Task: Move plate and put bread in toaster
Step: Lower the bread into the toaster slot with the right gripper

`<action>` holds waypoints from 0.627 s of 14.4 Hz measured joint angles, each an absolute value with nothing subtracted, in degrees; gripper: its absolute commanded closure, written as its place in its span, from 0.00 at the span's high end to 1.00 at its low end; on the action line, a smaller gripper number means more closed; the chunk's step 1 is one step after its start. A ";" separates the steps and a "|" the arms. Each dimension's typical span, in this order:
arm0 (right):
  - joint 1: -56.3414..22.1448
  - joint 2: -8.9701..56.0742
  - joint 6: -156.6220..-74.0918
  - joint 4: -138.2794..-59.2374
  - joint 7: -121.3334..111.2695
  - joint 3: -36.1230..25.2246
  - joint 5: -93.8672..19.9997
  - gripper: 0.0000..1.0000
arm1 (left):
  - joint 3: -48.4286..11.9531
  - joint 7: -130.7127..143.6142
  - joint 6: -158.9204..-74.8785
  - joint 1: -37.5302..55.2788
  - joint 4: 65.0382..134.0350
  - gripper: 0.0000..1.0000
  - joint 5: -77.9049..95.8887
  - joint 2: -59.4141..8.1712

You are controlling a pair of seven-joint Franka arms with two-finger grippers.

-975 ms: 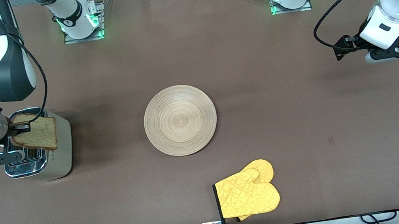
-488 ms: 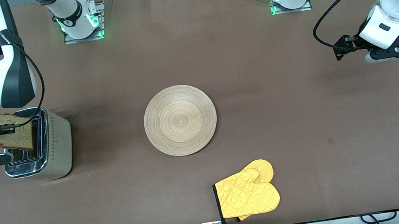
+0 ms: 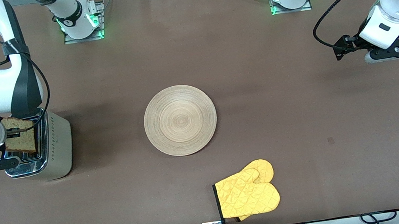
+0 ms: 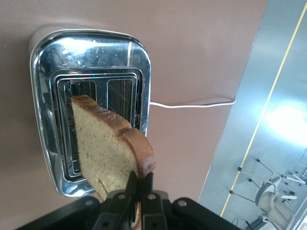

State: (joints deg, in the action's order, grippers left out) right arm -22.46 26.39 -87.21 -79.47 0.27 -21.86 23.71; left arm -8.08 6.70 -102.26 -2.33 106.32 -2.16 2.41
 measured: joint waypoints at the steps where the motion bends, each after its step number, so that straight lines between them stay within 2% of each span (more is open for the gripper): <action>1: -22.44 26.42 -87.20 -79.67 0.27 -21.86 23.71 0.00 | -8.08 6.70 -102.26 -2.33 106.32 1.00 -2.16 2.41; 9: -22.41 26.76 -89.45 -80.62 0.28 -21.86 23.71 0.00 | -8.08 6.70 -102.26 -2.33 106.32 1.00 -2.16 2.41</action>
